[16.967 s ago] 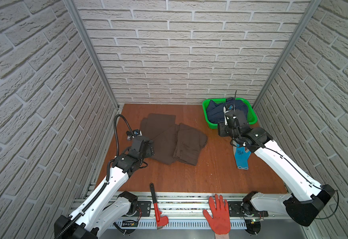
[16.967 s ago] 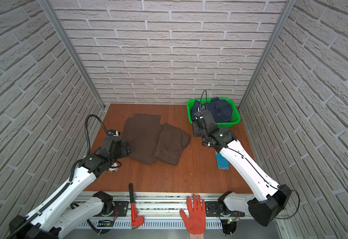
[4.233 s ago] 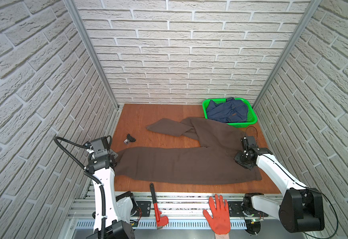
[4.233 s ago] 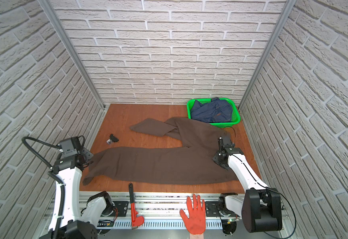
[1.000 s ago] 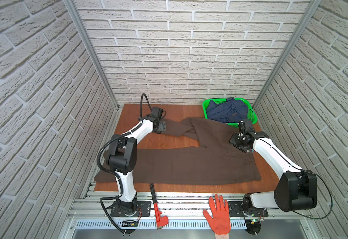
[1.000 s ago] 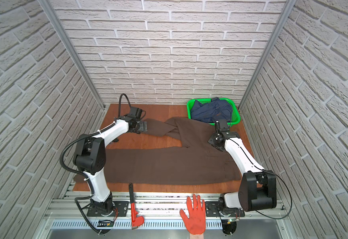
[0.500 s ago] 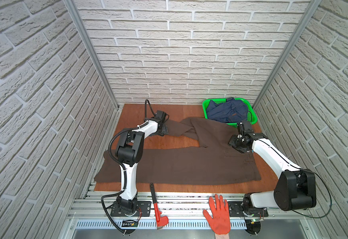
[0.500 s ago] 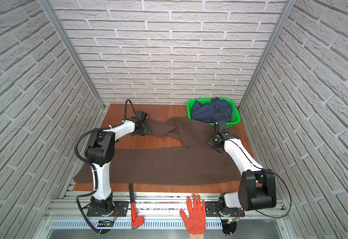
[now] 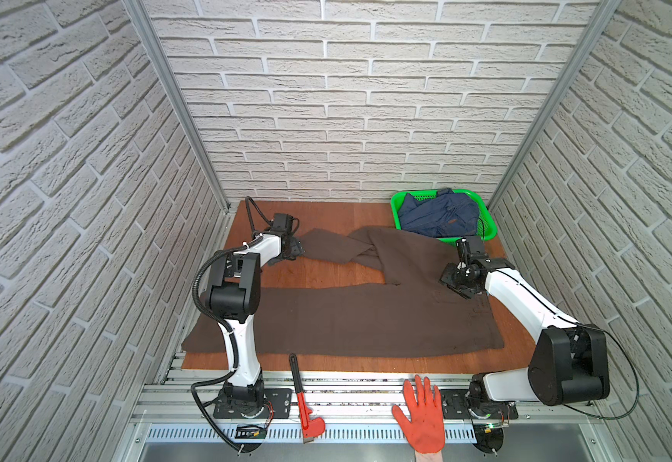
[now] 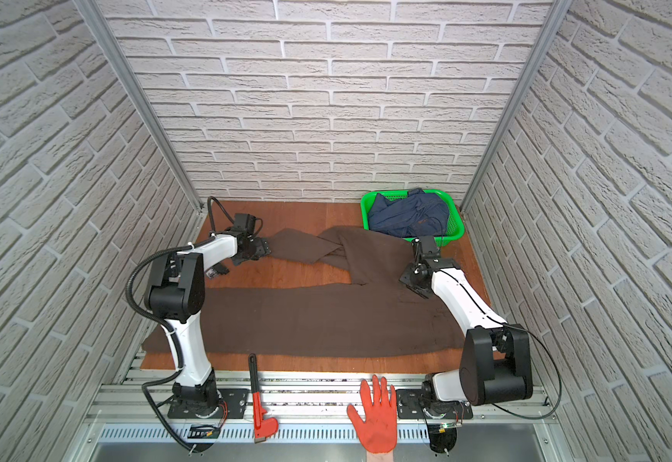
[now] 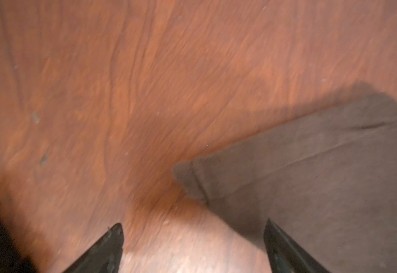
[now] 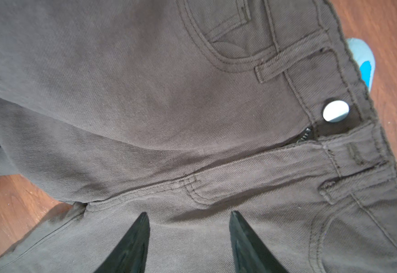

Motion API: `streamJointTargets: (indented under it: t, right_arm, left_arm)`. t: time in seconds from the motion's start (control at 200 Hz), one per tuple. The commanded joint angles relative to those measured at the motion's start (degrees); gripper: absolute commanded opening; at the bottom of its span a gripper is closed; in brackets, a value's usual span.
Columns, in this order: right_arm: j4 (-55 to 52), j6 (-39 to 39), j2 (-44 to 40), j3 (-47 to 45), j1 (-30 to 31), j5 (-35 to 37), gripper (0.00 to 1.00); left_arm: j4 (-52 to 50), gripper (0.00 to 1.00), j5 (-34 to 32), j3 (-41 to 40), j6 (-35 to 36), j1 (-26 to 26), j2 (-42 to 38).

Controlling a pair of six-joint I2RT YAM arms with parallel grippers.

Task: Fold and stack the trousers
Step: Flatten out the trousers at the center of the table.

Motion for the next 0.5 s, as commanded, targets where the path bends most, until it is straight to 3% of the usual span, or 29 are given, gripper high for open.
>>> streamJointTargets:
  t: [0.0,0.185,0.295,0.39,0.495]
  right_arm:
    - [0.78,-0.13,-0.11,-0.46,0.56,0.19,0.56]
    - [0.13,-0.52,-0.60,-0.11,0.59,0.77,0.56]
    - [0.10,-0.43,-0.57,-0.15,0.59,0.72,0.56]
    - [0.14,-0.29,-0.51,-0.09,0.59,0.61,0.56]
    - [-0.17,-0.46,-0.49,0.52,0.60,0.84,0.56]
  left_arm:
    - [1.42,0.86,3.49,3.00,0.18,-0.69,2.60]
    - [0.70,0.63,2.64,5.48,0.47,-0.60,4.34]
    - [0.27,0.38,2.06,5.59,0.71,-0.43,4.01]
    - [0.25,0.19,1.57,4.54,1.29,-0.47,1.29]
    - [-0.29,0.08,0.69,2.77,2.30,-0.55,-4.62]
